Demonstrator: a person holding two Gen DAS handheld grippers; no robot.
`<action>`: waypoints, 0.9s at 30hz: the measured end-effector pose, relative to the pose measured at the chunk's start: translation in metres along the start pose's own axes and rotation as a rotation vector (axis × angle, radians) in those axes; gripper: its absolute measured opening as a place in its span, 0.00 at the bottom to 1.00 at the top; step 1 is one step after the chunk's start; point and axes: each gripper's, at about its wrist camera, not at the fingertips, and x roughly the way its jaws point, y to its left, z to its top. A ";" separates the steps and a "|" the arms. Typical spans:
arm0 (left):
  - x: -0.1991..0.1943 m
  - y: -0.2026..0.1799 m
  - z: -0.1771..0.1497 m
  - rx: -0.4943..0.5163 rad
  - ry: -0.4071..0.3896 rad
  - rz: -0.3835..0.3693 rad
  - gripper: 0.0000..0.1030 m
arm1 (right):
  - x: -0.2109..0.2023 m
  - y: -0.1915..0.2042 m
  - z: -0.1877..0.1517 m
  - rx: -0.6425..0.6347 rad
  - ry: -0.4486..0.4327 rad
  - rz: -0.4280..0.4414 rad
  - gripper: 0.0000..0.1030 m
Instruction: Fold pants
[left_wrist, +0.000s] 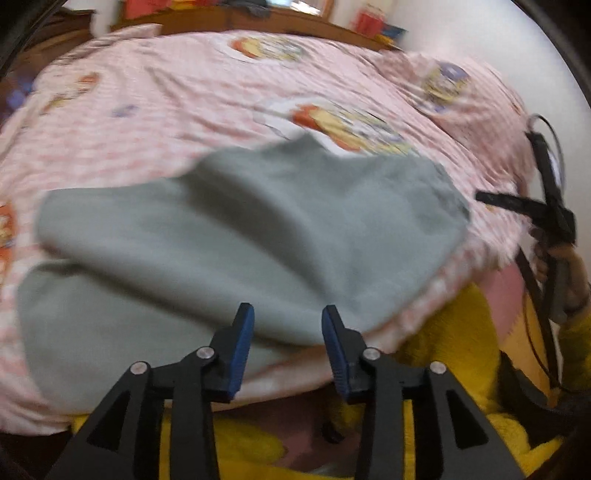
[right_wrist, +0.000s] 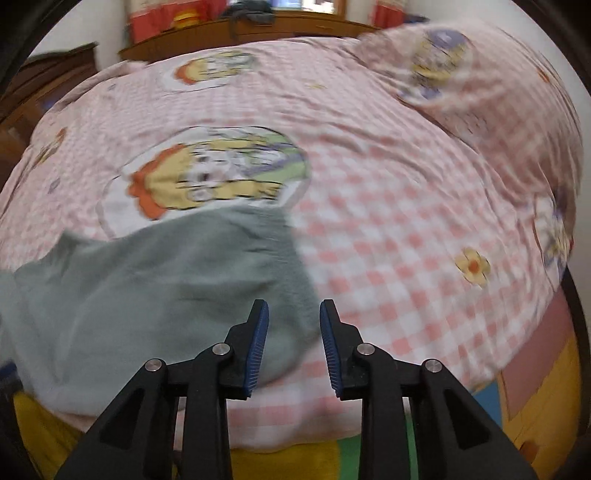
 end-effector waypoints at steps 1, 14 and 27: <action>-0.002 0.007 0.001 -0.018 -0.008 0.015 0.39 | -0.002 0.010 0.001 -0.022 -0.002 0.005 0.29; -0.005 0.172 0.021 -0.409 -0.061 0.205 0.39 | 0.040 0.153 -0.034 -0.271 0.173 0.196 0.29; 0.029 0.218 0.055 -0.355 -0.080 0.198 0.40 | 0.054 0.140 -0.038 -0.161 0.172 0.260 0.36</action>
